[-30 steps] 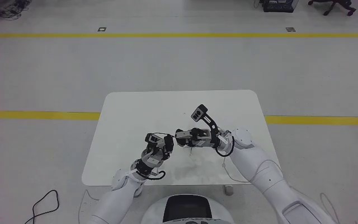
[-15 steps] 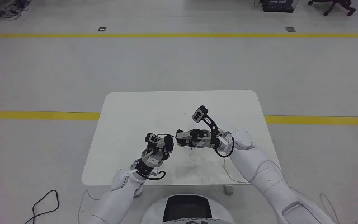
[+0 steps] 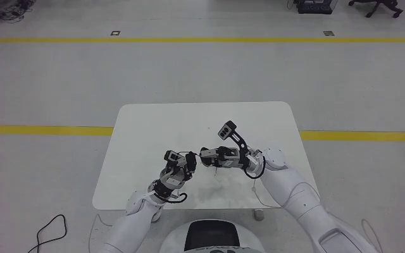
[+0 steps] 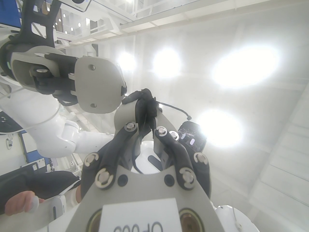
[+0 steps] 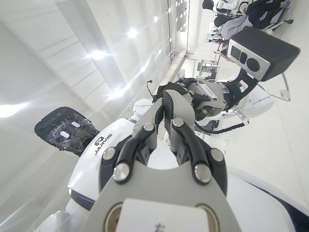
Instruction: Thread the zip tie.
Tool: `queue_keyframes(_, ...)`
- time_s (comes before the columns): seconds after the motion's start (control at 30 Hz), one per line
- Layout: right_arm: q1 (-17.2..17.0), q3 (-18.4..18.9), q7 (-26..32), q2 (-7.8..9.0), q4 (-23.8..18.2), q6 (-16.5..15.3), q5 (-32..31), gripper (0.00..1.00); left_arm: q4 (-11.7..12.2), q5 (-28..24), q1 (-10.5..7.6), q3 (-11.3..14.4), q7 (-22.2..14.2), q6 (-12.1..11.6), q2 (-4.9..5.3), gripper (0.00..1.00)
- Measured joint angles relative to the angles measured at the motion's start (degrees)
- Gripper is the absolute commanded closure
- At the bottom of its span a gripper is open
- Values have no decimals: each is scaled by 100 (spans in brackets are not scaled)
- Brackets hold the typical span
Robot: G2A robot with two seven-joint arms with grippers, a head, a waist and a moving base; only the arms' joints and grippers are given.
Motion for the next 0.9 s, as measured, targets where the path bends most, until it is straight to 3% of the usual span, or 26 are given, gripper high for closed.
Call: queue_keyframes(0.9,-4,25,80,-36,195,-11,63,100,0,0,0,0,0,0,0,100)
